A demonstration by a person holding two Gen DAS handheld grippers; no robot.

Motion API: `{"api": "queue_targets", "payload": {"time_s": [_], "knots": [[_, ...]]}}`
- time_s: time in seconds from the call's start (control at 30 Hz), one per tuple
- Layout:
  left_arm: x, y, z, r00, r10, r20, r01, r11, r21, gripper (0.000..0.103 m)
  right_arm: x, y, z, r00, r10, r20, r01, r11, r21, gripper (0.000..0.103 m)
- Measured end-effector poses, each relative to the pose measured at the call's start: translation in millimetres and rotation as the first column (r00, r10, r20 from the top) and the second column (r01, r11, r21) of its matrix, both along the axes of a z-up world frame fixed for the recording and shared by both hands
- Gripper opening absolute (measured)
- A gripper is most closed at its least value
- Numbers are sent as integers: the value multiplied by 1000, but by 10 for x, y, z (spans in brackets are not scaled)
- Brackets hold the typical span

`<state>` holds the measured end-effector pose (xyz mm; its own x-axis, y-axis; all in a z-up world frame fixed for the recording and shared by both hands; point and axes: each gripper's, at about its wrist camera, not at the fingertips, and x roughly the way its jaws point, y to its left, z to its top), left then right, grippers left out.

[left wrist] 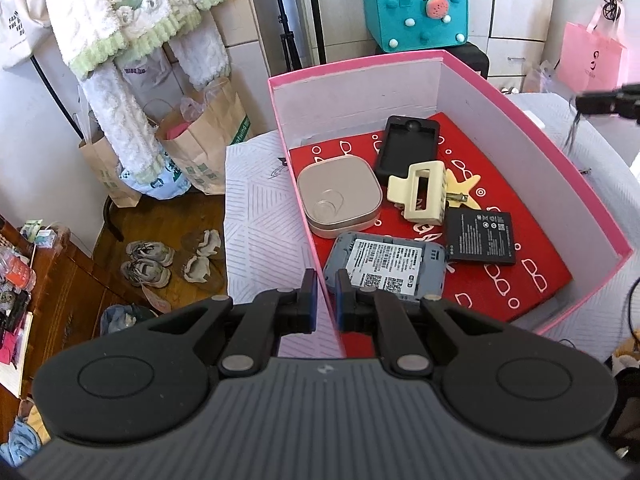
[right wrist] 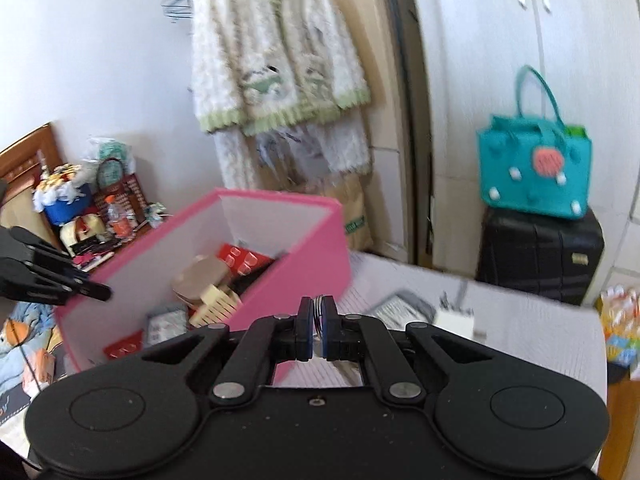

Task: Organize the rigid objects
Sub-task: 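Carry the keys into the box and drop them on the power bank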

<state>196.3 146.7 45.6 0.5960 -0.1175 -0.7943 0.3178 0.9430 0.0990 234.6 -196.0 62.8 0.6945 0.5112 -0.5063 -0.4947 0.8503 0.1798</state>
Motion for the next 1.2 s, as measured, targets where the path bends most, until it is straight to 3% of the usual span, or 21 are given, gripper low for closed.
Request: {"api": "queue_targets", "payload": {"time_s": [0.33, 0.63, 0.8, 0.97, 1.2], "knots": [[-19, -56, -3, 1000, -14, 15, 13, 999, 41, 7, -50, 570, 461, 971, 238, 29, -239, 969, 66, 5], [-35, -35, -2, 1000, 0, 24, -1, 1000, 24, 7, 169, 1434, 105, 913, 388, -126, -382, 922, 72, 5], [-32, -29, -4, 1000, 7, 25, -7, 1000, 13, 7, 251, 1681, -125, 923, 347, -165, -348, 937, 20, 6], [-40, -19, -3, 1000, 4, 29, -5, 1000, 7, 7, 195, 1562, -92, 907, 372, -196, -367, 928, 64, 11], [-32, 18, -8, 999, -1, 34, 2, 1000, -15, 8, 16, 994, 131, 956, 261, -130, -255, 965, 67, 12]]}}
